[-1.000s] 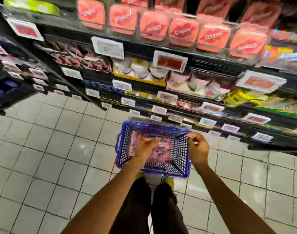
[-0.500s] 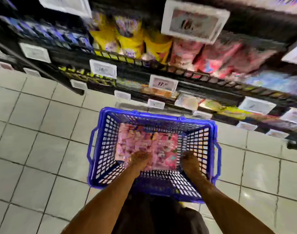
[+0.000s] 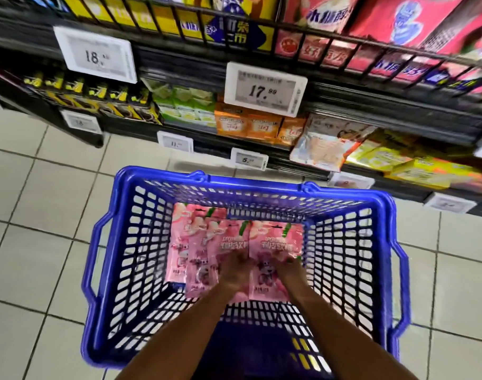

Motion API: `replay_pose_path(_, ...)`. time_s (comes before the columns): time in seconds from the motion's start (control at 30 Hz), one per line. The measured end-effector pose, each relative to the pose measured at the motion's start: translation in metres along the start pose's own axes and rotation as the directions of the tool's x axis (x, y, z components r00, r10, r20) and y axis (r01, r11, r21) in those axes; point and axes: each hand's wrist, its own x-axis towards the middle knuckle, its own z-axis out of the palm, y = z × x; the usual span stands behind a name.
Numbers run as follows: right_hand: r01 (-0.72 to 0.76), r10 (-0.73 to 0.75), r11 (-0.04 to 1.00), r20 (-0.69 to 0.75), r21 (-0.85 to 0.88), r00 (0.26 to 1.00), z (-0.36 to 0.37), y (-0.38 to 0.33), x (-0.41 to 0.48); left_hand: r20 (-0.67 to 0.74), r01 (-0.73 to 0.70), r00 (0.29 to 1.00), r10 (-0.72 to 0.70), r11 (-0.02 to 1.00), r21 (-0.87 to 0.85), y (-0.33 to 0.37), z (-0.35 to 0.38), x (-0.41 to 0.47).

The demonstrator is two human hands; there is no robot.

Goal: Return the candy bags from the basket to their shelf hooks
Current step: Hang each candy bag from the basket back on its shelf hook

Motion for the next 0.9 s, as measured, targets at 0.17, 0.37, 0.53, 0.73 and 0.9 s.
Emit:
replay_pose_path(0.17,-0.101,0.076,0.968,-0.116,-0.23,0.99,0.002,0.006,0.003,-0.522,0.168,0.847,-0.102,0.982,0.081,-0.009,-0.009,-0.001)
replay_pose_path(0.37,-0.041,0.027,0.994,0.138,0.101,0.99,-0.001,0.016,-0.002,-0.308,0.127,0.936,-0.169,0.98,-0.152,-0.019,-0.015,0.005)
replay_pose_path(0.53,-0.119,-0.088,0.888,0.416,0.445,0.905,-0.041,-0.016,-0.071,-0.111,0.023,0.992,-0.061,0.947,-0.32,0.001,-0.048,-0.062)
replay_pose_path(0.73,0.092,-0.267,0.855,0.283,0.51,0.921,-0.13,-0.083,-0.231,0.048,-0.064,0.994,0.1,0.866,-0.495,0.093,-0.129,-0.23)
replay_pose_path(0.9,0.27,-0.435,0.724,0.116,0.635,0.893,-0.216,-0.141,-0.389,0.062,-0.257,0.942,0.331,0.823,-0.507,0.188,-0.191,-0.393)
